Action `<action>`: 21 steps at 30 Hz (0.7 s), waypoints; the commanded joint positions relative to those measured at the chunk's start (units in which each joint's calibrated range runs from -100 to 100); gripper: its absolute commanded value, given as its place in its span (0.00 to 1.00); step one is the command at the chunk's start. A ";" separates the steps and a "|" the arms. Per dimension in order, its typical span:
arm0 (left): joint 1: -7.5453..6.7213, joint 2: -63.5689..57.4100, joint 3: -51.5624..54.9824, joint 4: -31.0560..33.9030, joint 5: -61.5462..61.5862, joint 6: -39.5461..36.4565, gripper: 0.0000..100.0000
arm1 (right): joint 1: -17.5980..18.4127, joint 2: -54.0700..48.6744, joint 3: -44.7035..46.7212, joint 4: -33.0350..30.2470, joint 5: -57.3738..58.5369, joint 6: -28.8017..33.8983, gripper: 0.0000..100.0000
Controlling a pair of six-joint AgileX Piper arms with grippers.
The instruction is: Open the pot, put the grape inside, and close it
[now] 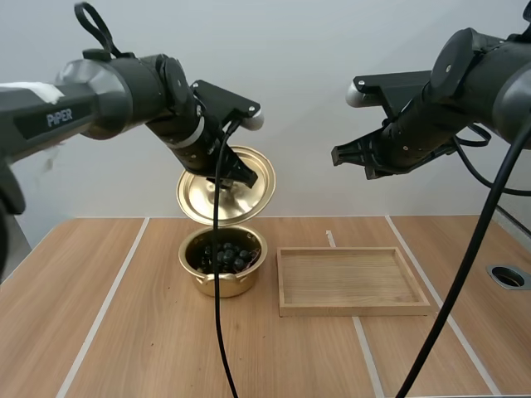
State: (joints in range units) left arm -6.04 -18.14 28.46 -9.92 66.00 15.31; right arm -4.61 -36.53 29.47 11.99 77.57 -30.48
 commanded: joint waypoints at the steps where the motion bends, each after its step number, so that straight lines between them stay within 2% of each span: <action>1: -0.05 2.67 1.08 -0.42 -3.49 -0.34 0.00 | -0.23 -0.91 0.17 0.08 -0.86 0.28 0.00; 18: -0.05 13.28 2.15 -0.52 -6.20 -0.34 0.00 | -0.23 -0.91 0.17 -0.21 -1.09 -0.01 0.00; 21: -0.05 13.91 2.86 1.08 -6.67 -0.34 0.00 | -0.23 -0.91 0.17 -0.21 -1.09 -0.01 0.00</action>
State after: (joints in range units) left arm -6.04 -4.55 30.79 -9.68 61.27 15.31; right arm -4.61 -36.53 29.47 11.99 77.57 -30.34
